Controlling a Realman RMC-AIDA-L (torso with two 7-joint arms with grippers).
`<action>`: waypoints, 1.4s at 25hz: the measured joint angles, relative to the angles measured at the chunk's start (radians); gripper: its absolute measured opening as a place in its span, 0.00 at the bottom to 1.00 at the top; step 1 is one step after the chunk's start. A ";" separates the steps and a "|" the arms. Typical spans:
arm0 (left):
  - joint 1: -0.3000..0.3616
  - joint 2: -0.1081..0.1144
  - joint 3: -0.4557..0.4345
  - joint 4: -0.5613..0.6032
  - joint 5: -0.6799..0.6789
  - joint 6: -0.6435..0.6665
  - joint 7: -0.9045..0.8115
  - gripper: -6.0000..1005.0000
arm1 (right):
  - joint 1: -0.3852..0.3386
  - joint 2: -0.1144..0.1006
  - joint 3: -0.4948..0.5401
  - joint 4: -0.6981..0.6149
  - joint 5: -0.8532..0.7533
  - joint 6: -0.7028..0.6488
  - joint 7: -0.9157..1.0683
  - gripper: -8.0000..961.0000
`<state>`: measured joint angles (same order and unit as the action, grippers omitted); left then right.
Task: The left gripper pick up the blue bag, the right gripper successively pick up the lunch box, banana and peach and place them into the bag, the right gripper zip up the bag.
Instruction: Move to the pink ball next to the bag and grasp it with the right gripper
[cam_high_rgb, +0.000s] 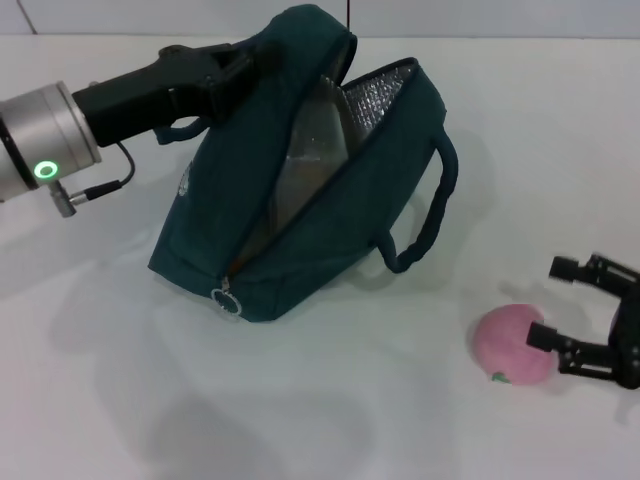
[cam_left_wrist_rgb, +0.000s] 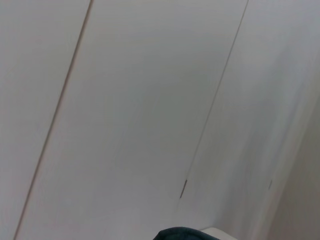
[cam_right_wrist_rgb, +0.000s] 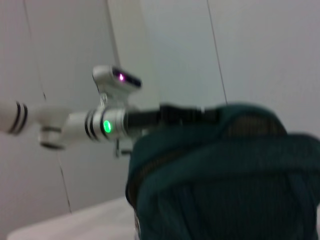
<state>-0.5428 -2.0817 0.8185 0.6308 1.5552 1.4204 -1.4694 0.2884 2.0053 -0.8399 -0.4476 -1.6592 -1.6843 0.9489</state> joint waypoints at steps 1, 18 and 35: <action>-0.003 -0.001 0.001 -0.001 0.000 0.000 0.000 0.05 | 0.001 0.001 -0.001 0.013 -0.004 0.018 -0.013 0.90; -0.004 -0.003 0.001 -0.002 -0.001 0.000 0.010 0.05 | 0.040 0.011 -0.041 0.133 -0.026 0.217 -0.107 0.89; -0.004 0.000 0.001 0.000 -0.001 0.000 0.012 0.05 | 0.054 0.012 -0.067 0.136 -0.024 0.217 -0.102 0.59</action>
<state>-0.5467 -2.0815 0.8191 0.6307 1.5538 1.4204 -1.4572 0.3423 2.0172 -0.9065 -0.3113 -1.6832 -1.4669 0.8472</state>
